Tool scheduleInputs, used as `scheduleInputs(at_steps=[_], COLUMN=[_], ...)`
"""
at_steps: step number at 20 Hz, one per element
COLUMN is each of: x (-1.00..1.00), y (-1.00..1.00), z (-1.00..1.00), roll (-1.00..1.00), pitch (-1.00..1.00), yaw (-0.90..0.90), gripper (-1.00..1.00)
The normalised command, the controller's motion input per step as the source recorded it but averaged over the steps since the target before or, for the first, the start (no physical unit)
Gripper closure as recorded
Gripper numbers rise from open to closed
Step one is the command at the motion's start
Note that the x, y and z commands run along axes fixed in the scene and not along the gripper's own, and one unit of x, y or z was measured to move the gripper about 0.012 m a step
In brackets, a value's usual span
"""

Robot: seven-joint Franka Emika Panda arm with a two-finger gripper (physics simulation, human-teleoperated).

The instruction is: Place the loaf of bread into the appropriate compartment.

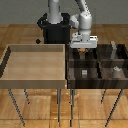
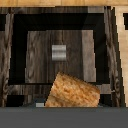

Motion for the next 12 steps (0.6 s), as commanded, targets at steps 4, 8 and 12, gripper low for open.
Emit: scheduleInputs(at_steps=[4,8,12], x=[1.00,0.00,0.00], y=[0.00,0.00,0.00], z=[0.00,0.00,0.00], roll=[0.00,0.00,0.00], pitch=[0.00,0.00,0.00], yaw=[0.00,0.00,0.00], gripper=[1.00,-1.00,-1.00])
